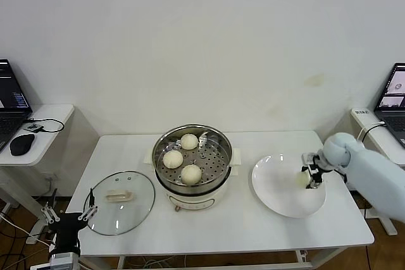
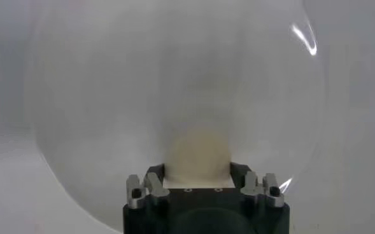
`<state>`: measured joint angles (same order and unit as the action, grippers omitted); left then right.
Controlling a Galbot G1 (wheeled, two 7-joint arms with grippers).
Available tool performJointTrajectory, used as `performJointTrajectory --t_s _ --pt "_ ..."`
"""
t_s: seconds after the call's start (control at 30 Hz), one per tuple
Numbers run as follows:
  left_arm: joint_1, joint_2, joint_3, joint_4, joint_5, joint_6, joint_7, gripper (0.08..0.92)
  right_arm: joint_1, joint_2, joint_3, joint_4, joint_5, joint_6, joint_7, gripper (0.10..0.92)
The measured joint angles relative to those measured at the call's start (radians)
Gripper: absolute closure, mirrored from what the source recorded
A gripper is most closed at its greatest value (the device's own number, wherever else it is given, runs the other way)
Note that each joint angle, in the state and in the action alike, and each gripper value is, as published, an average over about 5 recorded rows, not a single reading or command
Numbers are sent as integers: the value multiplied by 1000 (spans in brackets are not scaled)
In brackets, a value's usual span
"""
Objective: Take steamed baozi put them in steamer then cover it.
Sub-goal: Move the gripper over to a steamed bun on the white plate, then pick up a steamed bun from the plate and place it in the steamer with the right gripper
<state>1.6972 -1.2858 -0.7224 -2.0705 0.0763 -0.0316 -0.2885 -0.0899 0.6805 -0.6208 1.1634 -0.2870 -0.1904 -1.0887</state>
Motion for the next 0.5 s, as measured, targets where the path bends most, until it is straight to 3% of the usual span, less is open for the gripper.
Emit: performJointTrajectory --t_s 0.5 --pt "-7 -3 10 -8 -2 2 0 177 490 59 -365 172 350 -145 33 364"
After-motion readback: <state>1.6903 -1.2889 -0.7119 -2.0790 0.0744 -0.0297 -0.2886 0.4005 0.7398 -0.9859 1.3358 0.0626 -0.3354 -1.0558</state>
